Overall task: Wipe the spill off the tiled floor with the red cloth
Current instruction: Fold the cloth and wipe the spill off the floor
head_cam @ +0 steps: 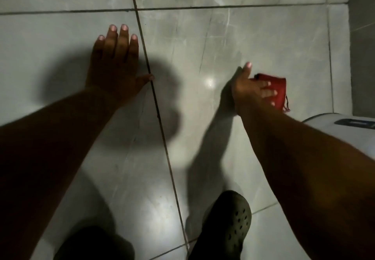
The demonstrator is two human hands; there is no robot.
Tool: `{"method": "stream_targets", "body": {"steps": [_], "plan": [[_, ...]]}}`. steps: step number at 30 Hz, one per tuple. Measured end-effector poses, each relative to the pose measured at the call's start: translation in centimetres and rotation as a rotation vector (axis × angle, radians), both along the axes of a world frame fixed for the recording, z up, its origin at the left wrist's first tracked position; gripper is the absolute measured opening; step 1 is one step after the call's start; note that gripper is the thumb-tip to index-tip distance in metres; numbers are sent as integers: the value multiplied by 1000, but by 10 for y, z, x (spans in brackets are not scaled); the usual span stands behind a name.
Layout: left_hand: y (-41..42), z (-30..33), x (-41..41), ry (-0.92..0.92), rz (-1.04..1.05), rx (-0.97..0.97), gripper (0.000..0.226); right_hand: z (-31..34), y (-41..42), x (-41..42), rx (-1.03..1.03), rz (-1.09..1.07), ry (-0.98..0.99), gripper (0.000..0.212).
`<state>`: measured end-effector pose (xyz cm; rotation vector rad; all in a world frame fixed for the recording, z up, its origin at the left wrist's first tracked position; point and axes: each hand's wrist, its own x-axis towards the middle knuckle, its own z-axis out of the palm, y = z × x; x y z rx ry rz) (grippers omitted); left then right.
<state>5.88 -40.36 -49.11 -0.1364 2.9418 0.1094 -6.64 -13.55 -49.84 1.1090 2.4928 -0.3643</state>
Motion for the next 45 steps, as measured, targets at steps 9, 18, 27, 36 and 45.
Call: {"method": "stream_targets", "body": {"steps": [9, 18, 27, 36, 45], "plan": [[4, 8, -19, -5, 0, -28, 90, 9, -76, 17, -191, 1233, 123, 82], [7, 13, -5, 20, -9, -10, 97, 13, 119, 54, -24, 634, 39, 85], [8, -5, 5, 68, -8, -18, 97, -6, -1, 16, 20, 504, 159, 100], [17, -2, 10, 42, -11, -7, 98, 16, 85, 101, -198, 1069, 87, 88], [24, -11, 5, 81, 40, -15, 100, 3, 40, 55, -2, 206, -59, 100]]}}
